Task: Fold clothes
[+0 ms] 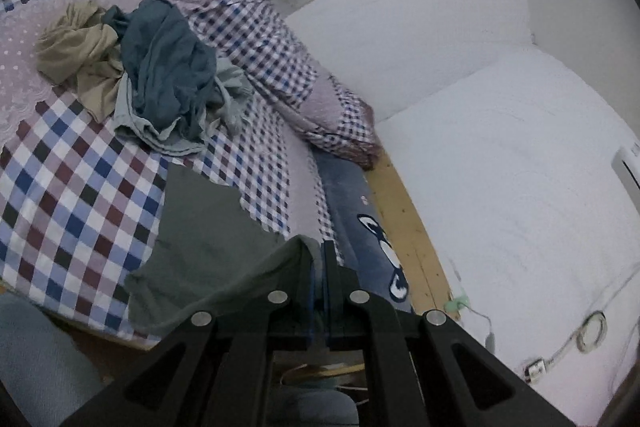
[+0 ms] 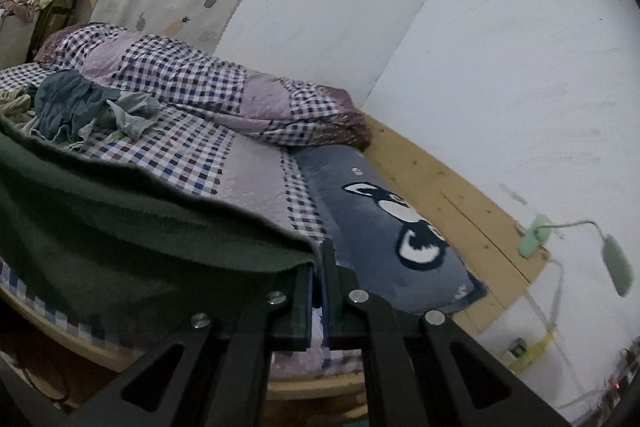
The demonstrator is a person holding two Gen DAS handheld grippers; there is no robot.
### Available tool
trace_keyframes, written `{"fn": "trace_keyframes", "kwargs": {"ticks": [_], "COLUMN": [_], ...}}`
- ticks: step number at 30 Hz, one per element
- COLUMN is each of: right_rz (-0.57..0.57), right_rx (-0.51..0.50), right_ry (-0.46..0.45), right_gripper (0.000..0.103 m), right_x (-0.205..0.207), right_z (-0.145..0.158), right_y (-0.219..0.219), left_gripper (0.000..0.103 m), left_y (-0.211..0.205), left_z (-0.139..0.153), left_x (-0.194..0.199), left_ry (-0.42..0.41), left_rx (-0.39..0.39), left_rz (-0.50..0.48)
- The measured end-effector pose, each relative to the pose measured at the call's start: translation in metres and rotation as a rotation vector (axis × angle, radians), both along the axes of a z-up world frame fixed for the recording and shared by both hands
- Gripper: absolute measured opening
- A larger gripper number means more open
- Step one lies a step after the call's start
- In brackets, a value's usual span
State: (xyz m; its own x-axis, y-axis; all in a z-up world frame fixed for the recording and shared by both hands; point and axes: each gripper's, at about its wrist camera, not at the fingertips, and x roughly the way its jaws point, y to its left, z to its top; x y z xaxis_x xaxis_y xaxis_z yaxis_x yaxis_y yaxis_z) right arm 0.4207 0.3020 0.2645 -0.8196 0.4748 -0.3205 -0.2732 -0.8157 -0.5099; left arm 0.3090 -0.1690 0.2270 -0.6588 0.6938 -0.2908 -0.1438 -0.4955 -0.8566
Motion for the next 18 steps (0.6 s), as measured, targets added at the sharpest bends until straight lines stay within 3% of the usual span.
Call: {"fn": "trace_keyframes", "kwargs": {"ticks": [6,9,18], "right_rz": [0.046,0.071,0.115], "right_rx": [-0.019,-0.018,-0.047], "right_ry": [-0.075,-0.129,-0.374], "right_gripper": [0.001,0.001,0.001], "right_x": [-0.074,-0.117,-0.262], "right_z": [-0.007,-0.018,-0.086], "right_y": [0.02,0.031,0.067], "left_gripper": [0.001,0.001,0.001], "left_y": [0.013,0.02,0.047], "left_z": [-0.009,-0.028,-0.088], "left_x": [-0.074,-0.123,-0.262], "left_ry": [-0.074,-0.143,-0.304], "left_rx": [-0.059,-0.093,-0.203], "left_rz": [0.045,0.07,0.111]}}
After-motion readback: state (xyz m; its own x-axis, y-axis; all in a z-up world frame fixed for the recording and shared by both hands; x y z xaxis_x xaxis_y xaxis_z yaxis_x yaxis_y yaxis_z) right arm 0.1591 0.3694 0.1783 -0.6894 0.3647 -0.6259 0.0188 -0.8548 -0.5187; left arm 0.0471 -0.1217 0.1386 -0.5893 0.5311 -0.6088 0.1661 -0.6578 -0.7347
